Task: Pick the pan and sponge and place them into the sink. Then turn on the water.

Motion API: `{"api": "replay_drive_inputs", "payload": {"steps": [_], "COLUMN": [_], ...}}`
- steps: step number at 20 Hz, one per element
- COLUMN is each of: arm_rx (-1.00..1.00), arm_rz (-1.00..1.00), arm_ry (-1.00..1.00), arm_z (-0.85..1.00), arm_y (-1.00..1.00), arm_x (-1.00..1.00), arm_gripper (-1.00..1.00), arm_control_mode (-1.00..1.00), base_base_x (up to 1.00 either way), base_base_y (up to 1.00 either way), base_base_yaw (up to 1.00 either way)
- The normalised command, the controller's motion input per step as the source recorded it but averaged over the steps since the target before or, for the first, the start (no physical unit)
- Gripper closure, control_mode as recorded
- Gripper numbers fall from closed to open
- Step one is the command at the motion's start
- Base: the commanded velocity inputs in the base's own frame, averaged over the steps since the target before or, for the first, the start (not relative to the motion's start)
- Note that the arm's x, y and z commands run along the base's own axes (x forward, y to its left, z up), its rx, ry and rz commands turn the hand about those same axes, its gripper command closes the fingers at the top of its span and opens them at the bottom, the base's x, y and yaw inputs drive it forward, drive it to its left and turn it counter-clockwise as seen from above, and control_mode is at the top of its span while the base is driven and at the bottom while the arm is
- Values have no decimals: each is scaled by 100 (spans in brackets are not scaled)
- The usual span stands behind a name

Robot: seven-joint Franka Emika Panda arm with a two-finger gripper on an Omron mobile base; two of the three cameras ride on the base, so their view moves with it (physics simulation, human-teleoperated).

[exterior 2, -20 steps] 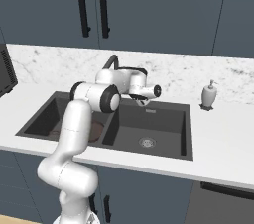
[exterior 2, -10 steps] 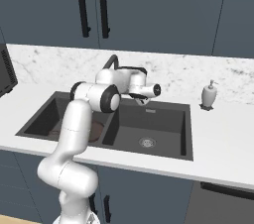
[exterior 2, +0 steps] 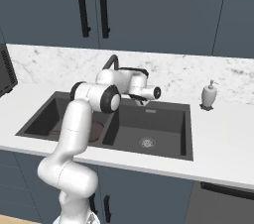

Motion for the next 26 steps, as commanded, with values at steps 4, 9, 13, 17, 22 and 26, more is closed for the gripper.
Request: {"api": "replay_drive_inputs", "payload": {"steps": [4, 9, 13, 17, 22, 26], "arm_rx": [22, 22, 29, 31, 29, 25], "arm_rz": [-18, -21, -16, -14, -14, -13], "arm_ry": [12, 20, 12, 10, 13, 10], "arm_z": [0, -5, -23, -28, -28, -24], "arm_y": [-2, -11, -12, -11, -10, -5], "arm_x": [0, 0, 0, 0, 0, 0], "arm_gripper": [100, 100, 100, 100, 100, 100], "arm_control_mode": [-100, -100, -100, -100, -100, -100], "base_base_x": [0, 0, 0, 0, 0, 0], "base_base_y": [0, 0, 0, 0, 0, 0], "base_base_yaw": [0, 0, 0, 0, 0, 0]}}
